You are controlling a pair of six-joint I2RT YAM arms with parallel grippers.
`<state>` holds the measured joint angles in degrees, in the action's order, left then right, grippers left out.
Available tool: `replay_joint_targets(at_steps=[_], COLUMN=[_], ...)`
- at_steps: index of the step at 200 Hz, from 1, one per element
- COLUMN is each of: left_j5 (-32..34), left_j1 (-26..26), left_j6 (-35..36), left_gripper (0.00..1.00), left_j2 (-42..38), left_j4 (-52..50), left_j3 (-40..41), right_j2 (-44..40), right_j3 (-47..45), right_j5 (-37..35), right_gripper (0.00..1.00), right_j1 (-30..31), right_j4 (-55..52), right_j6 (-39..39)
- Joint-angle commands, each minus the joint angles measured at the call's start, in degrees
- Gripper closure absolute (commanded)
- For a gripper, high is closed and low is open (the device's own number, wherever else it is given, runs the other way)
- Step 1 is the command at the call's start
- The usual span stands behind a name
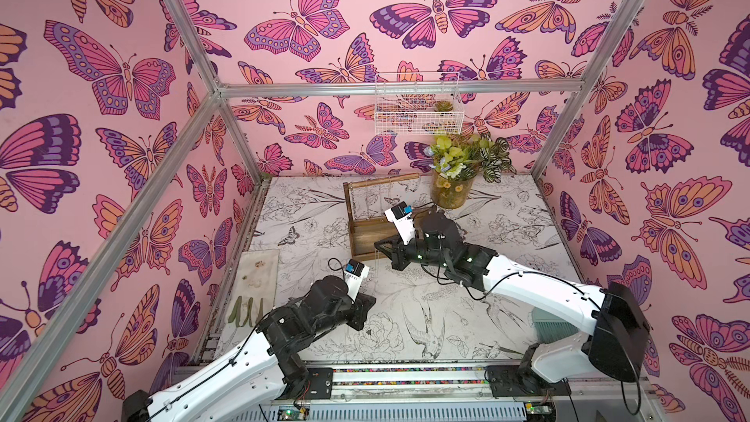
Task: Take the necklace off the jewelry display stand
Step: Place the necklace at the center of the board.
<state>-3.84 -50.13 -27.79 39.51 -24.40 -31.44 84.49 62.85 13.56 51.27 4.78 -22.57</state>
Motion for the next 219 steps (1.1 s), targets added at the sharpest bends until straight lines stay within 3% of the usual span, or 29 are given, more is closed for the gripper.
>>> replay_joint_targets(at_steps=[1,84,219], left_j5=[3.44,6.95,6.83], left_j1=[-1.64,-5.41,-7.46], left_j6=[-2.96,-8.99,-15.39], left_gripper=[1.0,1.0,1.0], left_j2=[0.57,1.16,4.99], left_j4=[-3.37,-8.44,-10.07], left_j3=[0.73,1.73,5.09], right_j2=[1.41,5.19,15.64], right_j3=[-1.0,-3.26,-3.96], right_j5=[1.76,3.82,4.14], right_gripper=[1.0,1.0,1.0], right_j1=[0.44,0.42,0.33], right_j4=[2.73,5.39,9.81], right_j6=[-1.13,-2.12,-3.14])
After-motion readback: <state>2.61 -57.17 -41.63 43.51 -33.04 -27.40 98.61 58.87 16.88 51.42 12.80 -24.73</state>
